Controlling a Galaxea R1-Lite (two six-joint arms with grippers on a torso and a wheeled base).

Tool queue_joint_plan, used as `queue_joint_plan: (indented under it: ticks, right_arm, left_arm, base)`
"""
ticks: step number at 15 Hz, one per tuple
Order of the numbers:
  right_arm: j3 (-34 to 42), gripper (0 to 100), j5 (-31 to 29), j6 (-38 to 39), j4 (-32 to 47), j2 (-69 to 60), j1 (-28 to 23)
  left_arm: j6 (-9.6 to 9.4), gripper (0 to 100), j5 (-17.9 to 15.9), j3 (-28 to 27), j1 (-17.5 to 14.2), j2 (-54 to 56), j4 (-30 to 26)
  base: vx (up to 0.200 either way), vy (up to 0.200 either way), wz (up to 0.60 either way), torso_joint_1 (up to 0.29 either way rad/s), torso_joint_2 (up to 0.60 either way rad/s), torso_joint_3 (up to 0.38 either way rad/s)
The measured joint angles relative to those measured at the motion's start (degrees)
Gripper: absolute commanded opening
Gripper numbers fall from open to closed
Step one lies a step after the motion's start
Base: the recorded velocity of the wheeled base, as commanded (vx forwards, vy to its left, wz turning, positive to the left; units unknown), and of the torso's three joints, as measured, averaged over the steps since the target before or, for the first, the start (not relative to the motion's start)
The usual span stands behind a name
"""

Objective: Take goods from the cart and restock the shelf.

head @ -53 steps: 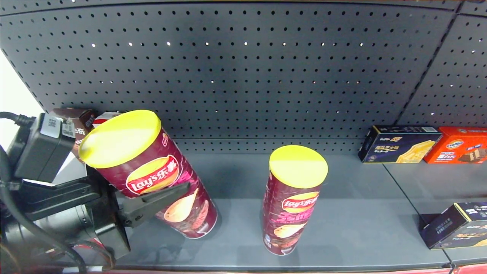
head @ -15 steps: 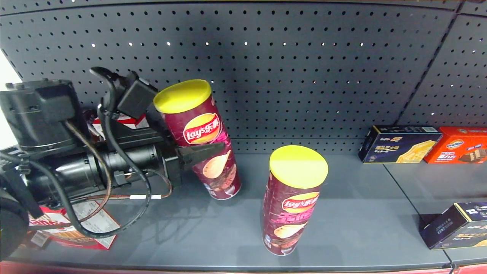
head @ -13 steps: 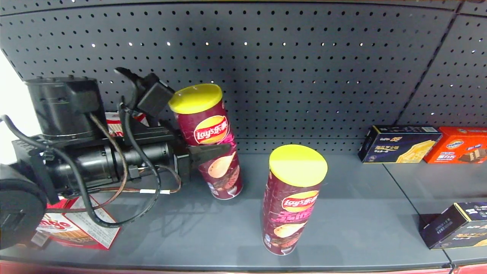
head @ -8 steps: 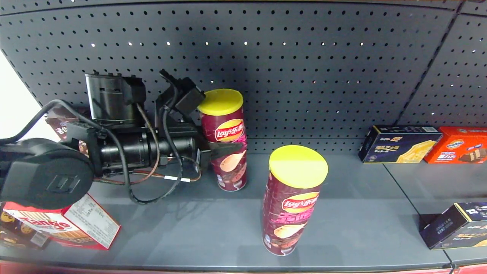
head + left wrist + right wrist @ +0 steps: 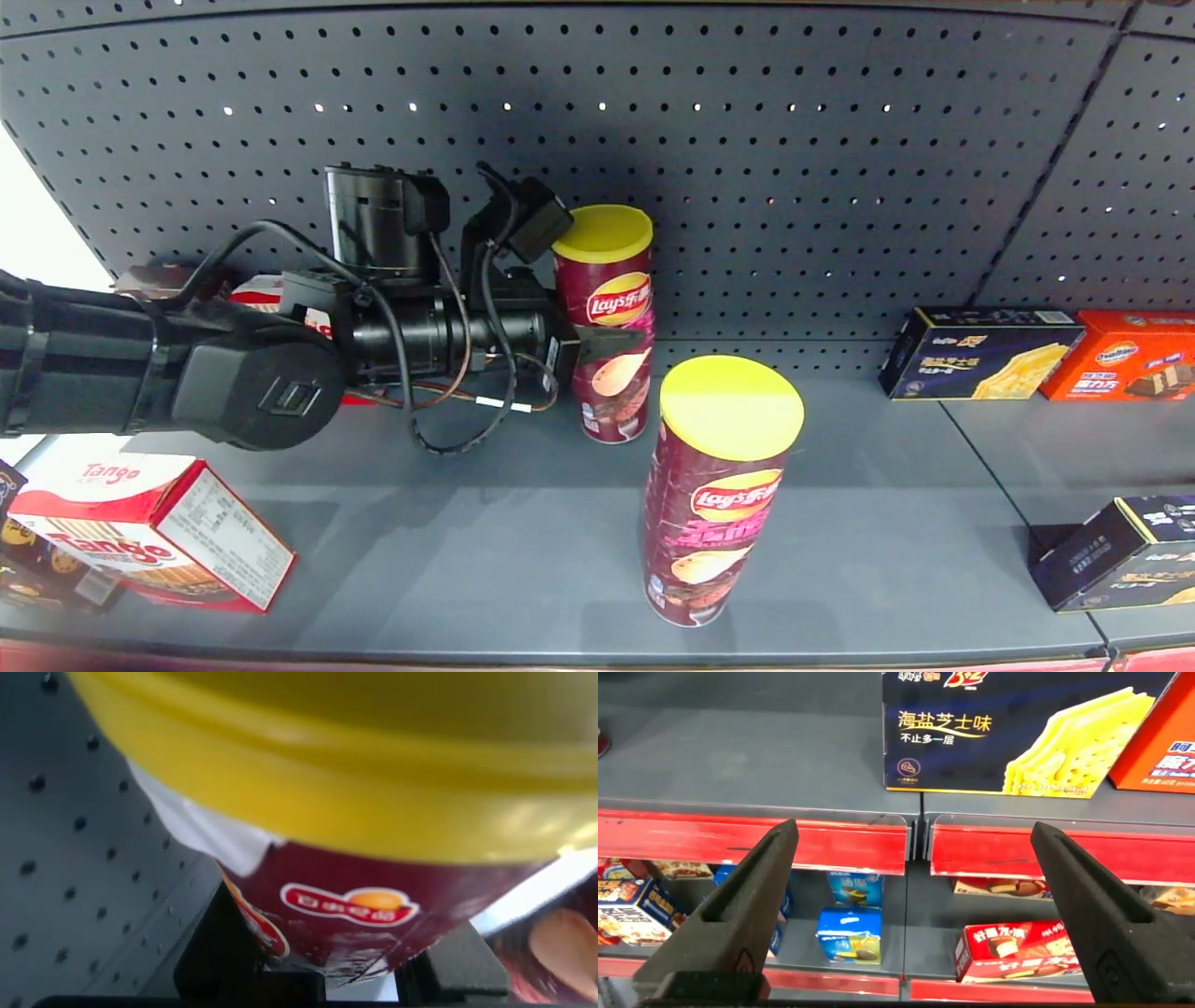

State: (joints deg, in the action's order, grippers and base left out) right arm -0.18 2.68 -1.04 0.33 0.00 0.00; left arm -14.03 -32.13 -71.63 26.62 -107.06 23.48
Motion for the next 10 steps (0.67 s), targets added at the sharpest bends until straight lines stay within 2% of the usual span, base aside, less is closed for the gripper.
queue_joint_plan:
  ticks: [3, 10]
  right_arm:
    - [0.0, 100, 0.0, 0.0, 0.0, 0.0, 0.0]
    - [0.0, 100, 0.0, 0.0, 0.0, 0.0, 0.0]
  left_arm:
    - [-0.02, 0, -3.4, -2.0, 0.0, -1.9, -0.1]
    - [-1.78, 0, -3.7, -5.8, 0.0, -5.6, -0.2]
  base:
    - [0.0, 0.0, 0.0, 0.0, 0.0, 0.0]
    - [0.0, 0.0, 0.0, 0.0, 0.0, 0.0]
